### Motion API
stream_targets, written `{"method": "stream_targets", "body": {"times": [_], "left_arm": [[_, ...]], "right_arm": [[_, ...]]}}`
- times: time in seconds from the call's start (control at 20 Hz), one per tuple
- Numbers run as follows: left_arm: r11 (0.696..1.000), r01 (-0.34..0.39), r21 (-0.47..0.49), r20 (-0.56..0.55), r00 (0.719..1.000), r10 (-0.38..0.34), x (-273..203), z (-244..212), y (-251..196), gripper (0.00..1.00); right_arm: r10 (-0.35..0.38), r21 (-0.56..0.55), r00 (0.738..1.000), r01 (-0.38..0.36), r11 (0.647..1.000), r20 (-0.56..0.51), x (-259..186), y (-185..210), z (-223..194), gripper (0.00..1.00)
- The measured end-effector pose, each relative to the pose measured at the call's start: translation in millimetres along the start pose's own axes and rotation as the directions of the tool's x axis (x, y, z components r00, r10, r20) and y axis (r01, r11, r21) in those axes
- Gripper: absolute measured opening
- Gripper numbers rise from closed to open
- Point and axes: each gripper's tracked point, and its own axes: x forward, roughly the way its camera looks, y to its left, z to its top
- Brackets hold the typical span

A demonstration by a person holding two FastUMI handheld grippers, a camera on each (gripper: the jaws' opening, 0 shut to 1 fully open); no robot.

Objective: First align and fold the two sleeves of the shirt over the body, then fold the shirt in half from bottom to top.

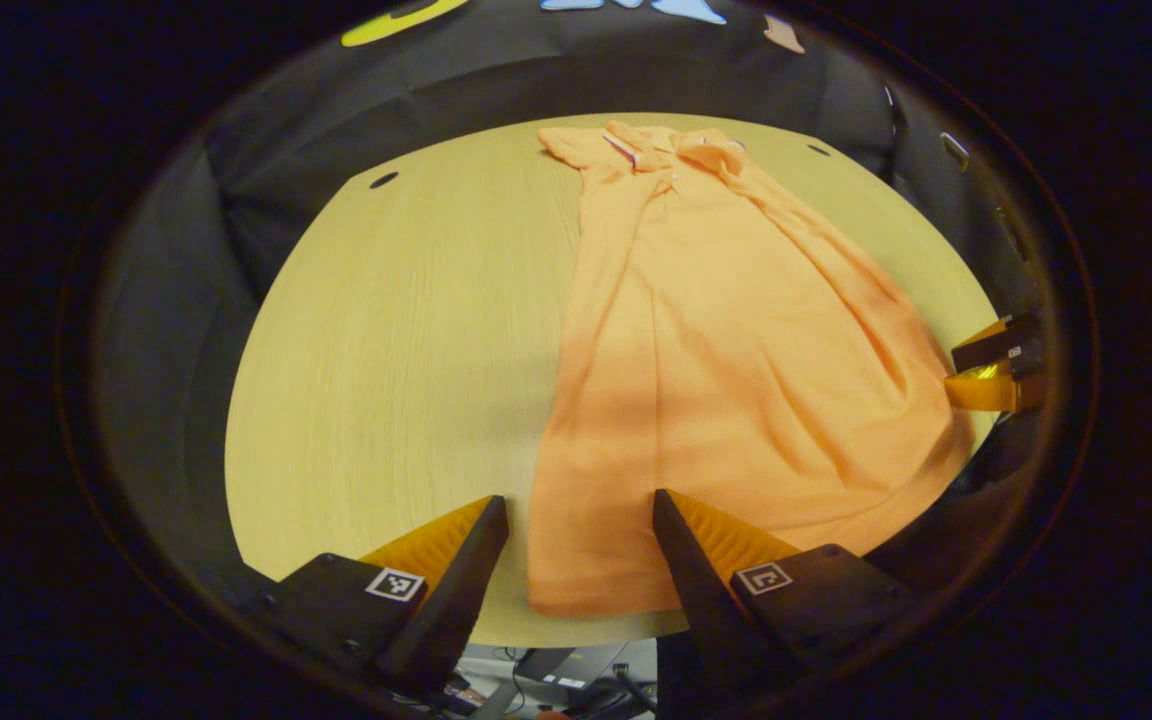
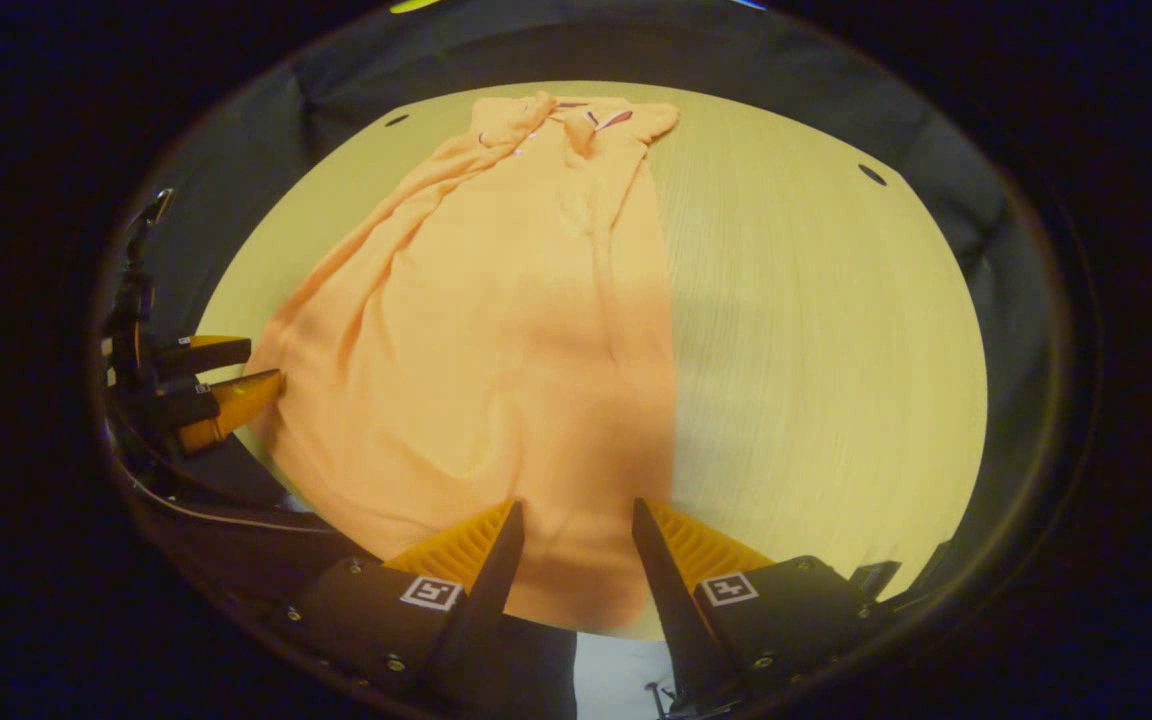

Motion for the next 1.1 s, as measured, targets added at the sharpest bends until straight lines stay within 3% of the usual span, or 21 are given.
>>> {"method": "stream_targets", "body": {"times": [0.3,0.35,0.5,0.7,0.75,0.8,0.85,0.9,0.95,1.05,1.1], "left_arm": [[0.998,-0.013,0.064,-0.081,0.997,0.018,3,4,-6,1.0],[0.997,-0.016,0.077,-0.102,0.994,0.024,5,4,-7,0.94],[0.996,-0.013,0.093,-0.162,0.986,0.028,4,5,-8,0.93],[0.998,0.056,0.008,-0.213,0.976,-0.053,7,5,-13,0.91],[0.997,0.067,-0.029,-0.218,0.973,-0.071,7,2,-14,0.82],[0.997,0.072,-0.031,-0.219,0.973,-0.077,9,4,-14,0.81],[0.997,0.077,-0.012,-0.224,0.972,-0.077,8,4,-15,0.77],[0.996,0.084,0.009,-0.225,0.971,-0.08,9,5,-17,0.82],[0.996,0.088,0.018,-0.227,0.971,-0.081,8,6,-21,0.76],[0.995,0.098,0.023,-0.231,0.969,-0.09,10,7,-25,0.66],[0.994,0.105,0.024,-0.235,0.967,-0.096,9,8,-26,0.52]], "right_arm": [[-0.066,-0.047,0.992,0.062,0.997,-0.103,11,-5,-12,0.72],[-0.075,-0.065,0.99,0.068,0.996,-0.117,13,-4,-12,0.71],[-0.08,-0.043,0.98,0.073,0.996,-0.181,13,-4,-12,0.73],[-0.089,-0.038,0.966,0.082,0.996,-0.242,14,-3,-11,0.71],[-0.09,-0.045,0.966,0.082,0.996,-0.244,15,-3,-10,0.75],[-0.087,-0.044,0.966,0.079,0.996,-0.245,13,-3,-7,0.71],[-0.085,-0.047,0.964,0.076,0.996,-0.253,15,-3,-10,0.74],[-0.088,-0.044,0.963,0.079,0.996,-0.253,15,-4,-8,0.74],[-0.09,-0.032,0.963,0.085,0.996,-0.254,16,-4,-7,0.69],[-0.102,-0.017,0.963,0.101,0.995,-0.25,16,-6,-5,0.34],[-0.108,-0.004,0.963,0.111,0.994,-0.245,14,-7,-7,0.19]]}}
